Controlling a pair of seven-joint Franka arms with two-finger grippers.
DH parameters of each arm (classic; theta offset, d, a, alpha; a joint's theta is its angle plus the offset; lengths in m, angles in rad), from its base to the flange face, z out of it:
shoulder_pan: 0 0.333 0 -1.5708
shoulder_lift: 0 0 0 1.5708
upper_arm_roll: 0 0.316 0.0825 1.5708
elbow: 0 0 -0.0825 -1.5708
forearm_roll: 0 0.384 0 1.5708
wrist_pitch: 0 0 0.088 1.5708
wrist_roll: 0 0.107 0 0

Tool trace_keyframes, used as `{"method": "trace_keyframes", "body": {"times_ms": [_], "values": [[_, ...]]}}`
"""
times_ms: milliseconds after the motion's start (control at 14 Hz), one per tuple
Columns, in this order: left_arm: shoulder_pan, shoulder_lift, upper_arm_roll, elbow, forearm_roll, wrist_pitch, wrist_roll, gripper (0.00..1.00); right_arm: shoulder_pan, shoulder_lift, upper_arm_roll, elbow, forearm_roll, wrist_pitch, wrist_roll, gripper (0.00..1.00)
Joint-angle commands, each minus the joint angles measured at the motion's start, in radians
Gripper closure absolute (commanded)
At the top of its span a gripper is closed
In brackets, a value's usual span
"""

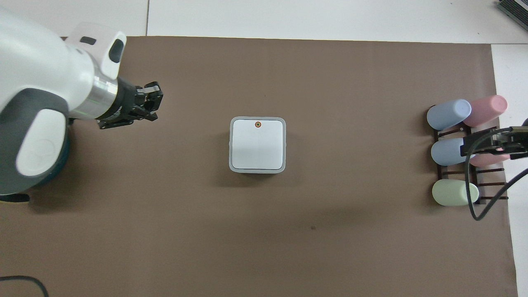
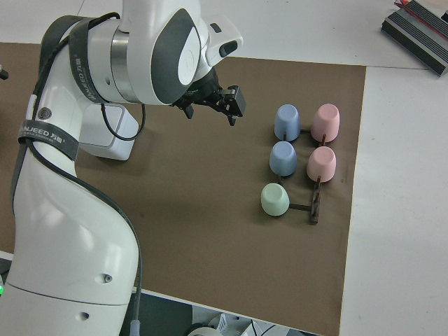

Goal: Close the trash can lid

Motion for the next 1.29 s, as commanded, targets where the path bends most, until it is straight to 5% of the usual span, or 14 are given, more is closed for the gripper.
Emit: {"method": "trace_keyframes", "body": {"times_ms": [0,429,1000,1071,1214], "values": [[0.074,-0.045,-0.001,-0.009,0.007,-0.119,0.192,1.00,-0.008,-0.007,0.005,0.001,-0.002,-0.016,-0.029,0.00],[0.153,-0.092,-0.007,-0.006,0.126,-0.251,0.516,1.00,-0.010,-0.007,0.005,0.001,-0.002,-0.016,-0.029,0.00],[0.154,-0.124,-0.012,-0.017,0.125,-0.249,0.607,0.99,-0.008,-0.007,0.005,0.001,-0.002,-0.016,-0.029,0.00],[0.153,-0.124,-0.012,-0.018,0.125,-0.244,0.604,0.85,-0.008,-0.007,0.005,0.001,-0.002,-0.016,-0.029,0.00],[0.153,-0.124,-0.013,-0.018,0.116,-0.239,0.596,0.15,-0.008,-0.007,0.005,0.001,-0.002,-0.016,-0.029,0.00]]}}
